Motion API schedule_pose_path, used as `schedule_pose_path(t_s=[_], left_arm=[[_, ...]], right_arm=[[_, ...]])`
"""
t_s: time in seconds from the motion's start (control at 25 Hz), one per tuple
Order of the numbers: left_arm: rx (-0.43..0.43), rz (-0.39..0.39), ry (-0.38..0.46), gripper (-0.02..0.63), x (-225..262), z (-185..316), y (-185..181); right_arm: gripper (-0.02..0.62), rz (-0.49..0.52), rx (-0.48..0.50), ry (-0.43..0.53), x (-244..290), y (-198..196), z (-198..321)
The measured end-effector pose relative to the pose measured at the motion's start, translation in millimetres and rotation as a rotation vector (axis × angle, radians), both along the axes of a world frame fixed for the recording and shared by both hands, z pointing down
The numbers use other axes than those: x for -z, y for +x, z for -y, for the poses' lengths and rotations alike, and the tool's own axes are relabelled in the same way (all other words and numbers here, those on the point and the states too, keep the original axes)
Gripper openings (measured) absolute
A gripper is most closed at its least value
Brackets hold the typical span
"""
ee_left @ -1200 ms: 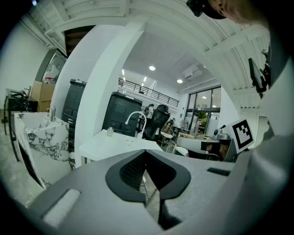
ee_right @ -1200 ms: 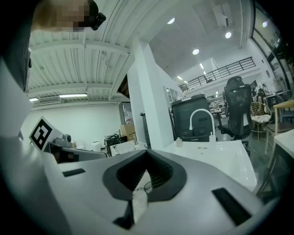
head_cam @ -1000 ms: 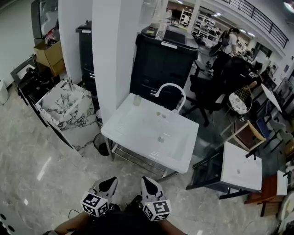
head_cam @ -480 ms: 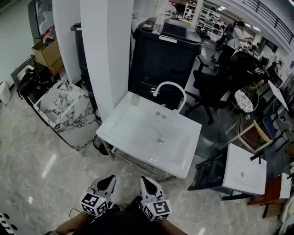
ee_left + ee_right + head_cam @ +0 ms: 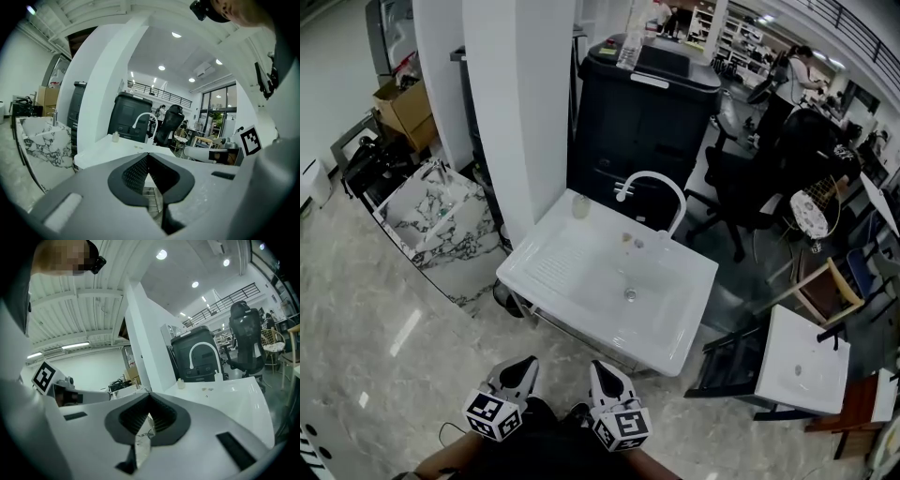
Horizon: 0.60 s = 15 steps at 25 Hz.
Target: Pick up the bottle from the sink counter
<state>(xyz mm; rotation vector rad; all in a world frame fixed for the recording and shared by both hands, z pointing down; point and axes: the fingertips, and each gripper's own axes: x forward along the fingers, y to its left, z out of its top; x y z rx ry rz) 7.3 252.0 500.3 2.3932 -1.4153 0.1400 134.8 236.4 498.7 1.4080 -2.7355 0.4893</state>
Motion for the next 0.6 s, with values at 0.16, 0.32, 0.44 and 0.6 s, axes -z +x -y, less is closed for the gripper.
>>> schedule_pose_path(t_s=[0.16,0.32,0.44,0.6], left_arm=[[0.026,0.002,-0.009,0.000,-2,12,-3],[0.024,0.000,-0.027,0.000,-10,27,-5],[0.009,-0.006,-0.030,0.000,-13,44,-7],[-0.025,-0.012,-0.016,0.000,-12,78,-10]], right_arm=[[0.005,0.006,0.011,-0.016,-4,-2,13],[0.005,0.002,0.012,-0.030,-10,-5,29],[0.005,-0.005,-0.006,-0.032,-11,-5,44],[0.005,-0.014,-0.044,-0.031,-11,-5,71]])
